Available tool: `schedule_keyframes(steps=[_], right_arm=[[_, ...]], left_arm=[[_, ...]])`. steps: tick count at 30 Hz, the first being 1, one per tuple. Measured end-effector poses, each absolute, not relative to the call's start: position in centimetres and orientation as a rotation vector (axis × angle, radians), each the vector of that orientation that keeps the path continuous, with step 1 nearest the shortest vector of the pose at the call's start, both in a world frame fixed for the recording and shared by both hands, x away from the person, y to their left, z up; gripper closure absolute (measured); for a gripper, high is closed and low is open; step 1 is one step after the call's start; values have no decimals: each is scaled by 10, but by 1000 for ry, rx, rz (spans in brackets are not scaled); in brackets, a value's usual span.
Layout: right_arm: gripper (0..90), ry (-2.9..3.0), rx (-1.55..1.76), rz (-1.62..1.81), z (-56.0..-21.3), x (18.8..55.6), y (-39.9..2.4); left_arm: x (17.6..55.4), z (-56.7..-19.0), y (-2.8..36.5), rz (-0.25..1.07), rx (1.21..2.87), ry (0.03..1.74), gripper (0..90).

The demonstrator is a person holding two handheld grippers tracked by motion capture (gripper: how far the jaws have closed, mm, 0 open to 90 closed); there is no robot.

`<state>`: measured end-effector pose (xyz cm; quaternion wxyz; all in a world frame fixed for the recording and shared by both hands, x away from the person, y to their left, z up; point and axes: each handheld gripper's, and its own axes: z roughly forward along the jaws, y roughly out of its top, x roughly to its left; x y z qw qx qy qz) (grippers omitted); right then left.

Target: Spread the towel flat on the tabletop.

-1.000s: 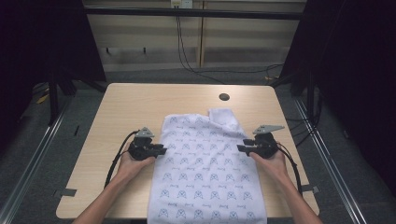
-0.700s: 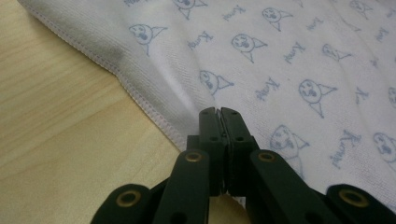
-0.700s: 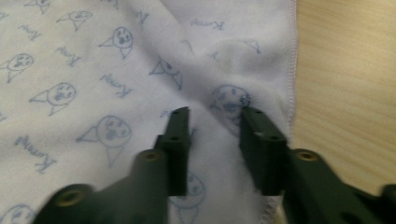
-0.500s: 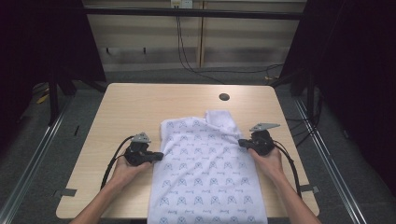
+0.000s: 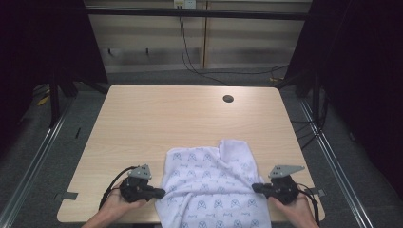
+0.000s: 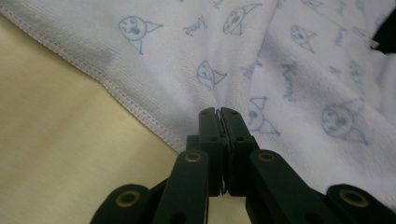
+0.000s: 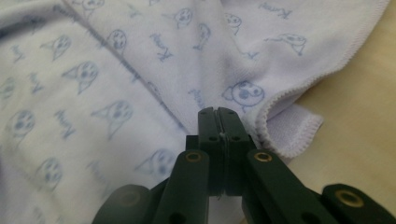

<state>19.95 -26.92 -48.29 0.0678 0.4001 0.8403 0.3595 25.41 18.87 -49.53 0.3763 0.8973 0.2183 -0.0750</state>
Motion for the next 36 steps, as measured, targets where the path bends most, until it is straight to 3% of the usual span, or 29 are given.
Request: schedule_keyframes(steps=[5, 6, 12, 15, 22, 27, 33, 36], right_arm=[[859, 2586, 1173, 1067, -482, 181, -264], [790, 2572, 1171, 1081, -479, 181, -263], [740, 2475, 1153, 1205, -467, 209, -267], [720, 2398, 1157, 1180, -464, 253, -266], [641, 2362, 1265, 1105, -488, 321, -266], [574, 2326, 1284, 1043, -502, 333, -268], [532, 2330, 1294, 1089, -506, 335, -268], [551, 2344, 1268, 1102, -505, 333, -265]], left_arm=[[247, -494, 191, -228, 2290, 546, 858], [254, -492, 192, -224, 2257, 561, 844], [286, -482, 189, -140, 2171, 632, 783], [323, -478, 186, -38, 2102, 726, 745], [370, -499, 180, -23, 2053, 882, 672], [372, -506, 166, -28, 2068, 876, 687], [352, -502, 141, -63, 2166, 740, 531], [346, -501, 137, -14, 2198, 704, 523]])
